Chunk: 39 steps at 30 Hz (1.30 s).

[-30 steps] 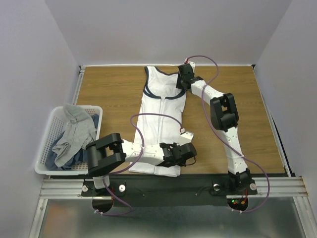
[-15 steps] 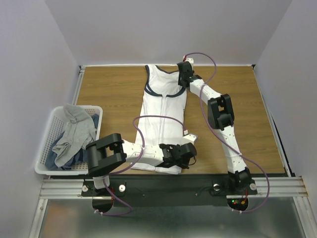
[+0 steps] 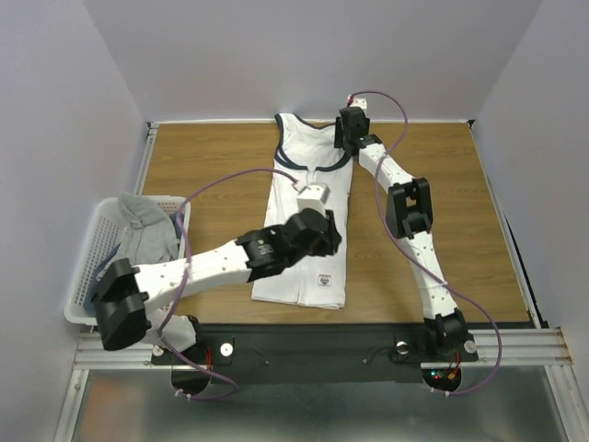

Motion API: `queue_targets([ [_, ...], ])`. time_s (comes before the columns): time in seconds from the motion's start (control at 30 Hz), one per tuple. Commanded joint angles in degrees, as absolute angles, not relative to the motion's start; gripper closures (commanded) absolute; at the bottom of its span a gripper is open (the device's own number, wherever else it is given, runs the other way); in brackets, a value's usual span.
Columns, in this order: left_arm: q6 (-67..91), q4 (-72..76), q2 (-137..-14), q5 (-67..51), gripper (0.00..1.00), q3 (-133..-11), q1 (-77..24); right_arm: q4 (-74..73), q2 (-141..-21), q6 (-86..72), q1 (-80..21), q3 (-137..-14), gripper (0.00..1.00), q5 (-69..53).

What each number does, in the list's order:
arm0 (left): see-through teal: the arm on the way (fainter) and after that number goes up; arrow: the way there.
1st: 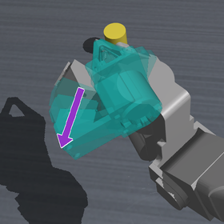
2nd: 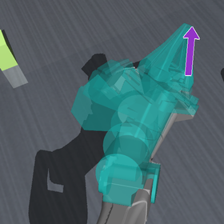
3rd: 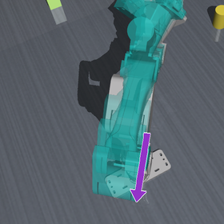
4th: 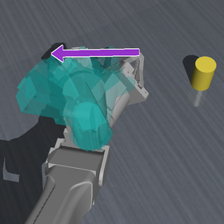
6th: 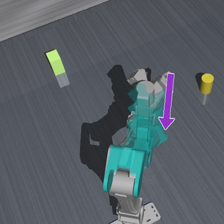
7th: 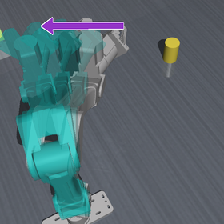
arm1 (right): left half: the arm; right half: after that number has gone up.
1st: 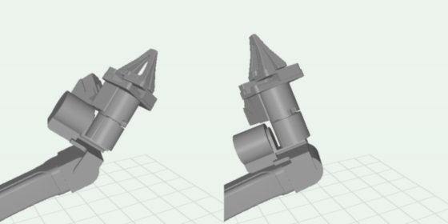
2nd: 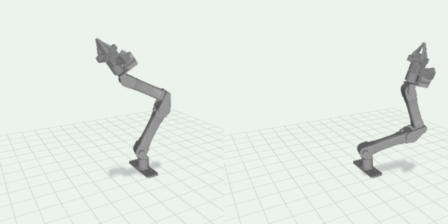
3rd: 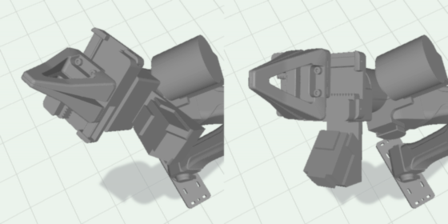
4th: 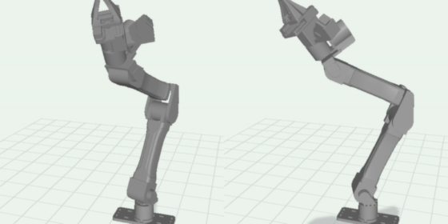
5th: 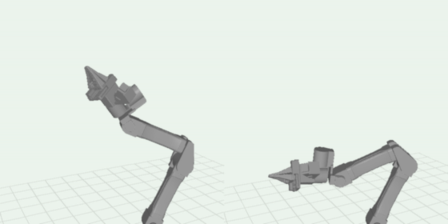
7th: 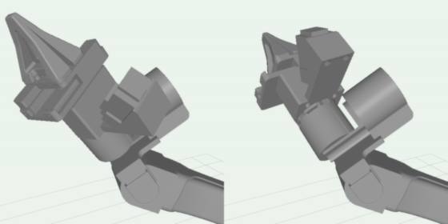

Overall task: Fold and stack the tank tops
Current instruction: Fold the tank top

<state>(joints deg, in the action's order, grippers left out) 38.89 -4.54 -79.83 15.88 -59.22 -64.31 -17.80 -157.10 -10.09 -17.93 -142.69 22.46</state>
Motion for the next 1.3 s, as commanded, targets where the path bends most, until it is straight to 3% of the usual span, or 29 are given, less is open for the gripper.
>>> queue_targets([
  [0.0,43.0,-10.4,-71.7,22.4,0.53,-54.2,-57.7,-16.8,-153.5,-8.7,-17.3,-144.7,0.27,22.7],
  [0.07,44.7,-10.6,-66.2,21.5,0.5,-49.1,-53.4,-16.7,-150.4,-9.7,-17.3,-141.8,0.18,22.3],
  [0.23,49.0,-12.0,-56.9,21.3,0.46,-39.7,-49.8,-16.9,-134.9,-14.8,-17.4,-129.3,0.1,22.6],
  [0.53,64.5,-19.8,-51.2,26.1,0.46,-28.6,-48.9,-17.3,-100.6,-28.6,-24.0,-77.2,0.15,15.8],
  [0.77,67.6,-21.0,-42.9,23.4,0.44,-21.4,-48.8,-18.9,-79.5,-38.6,-38.2,-49.8,0.23,14.6],
  [1.03,69.9,-22.7,-35.9,22.6,0.44,-17.1,-48.9,-24.6,-60.0,-52.2,-43.0,-35.3,0.33,11.8],
  [1.27,71.0,-23.3,-40.5,23.0,0.44,-18.5,-48.8,-26.5,-59.3,-57.7,-48.6,-31.4,0.35,8.3],
])
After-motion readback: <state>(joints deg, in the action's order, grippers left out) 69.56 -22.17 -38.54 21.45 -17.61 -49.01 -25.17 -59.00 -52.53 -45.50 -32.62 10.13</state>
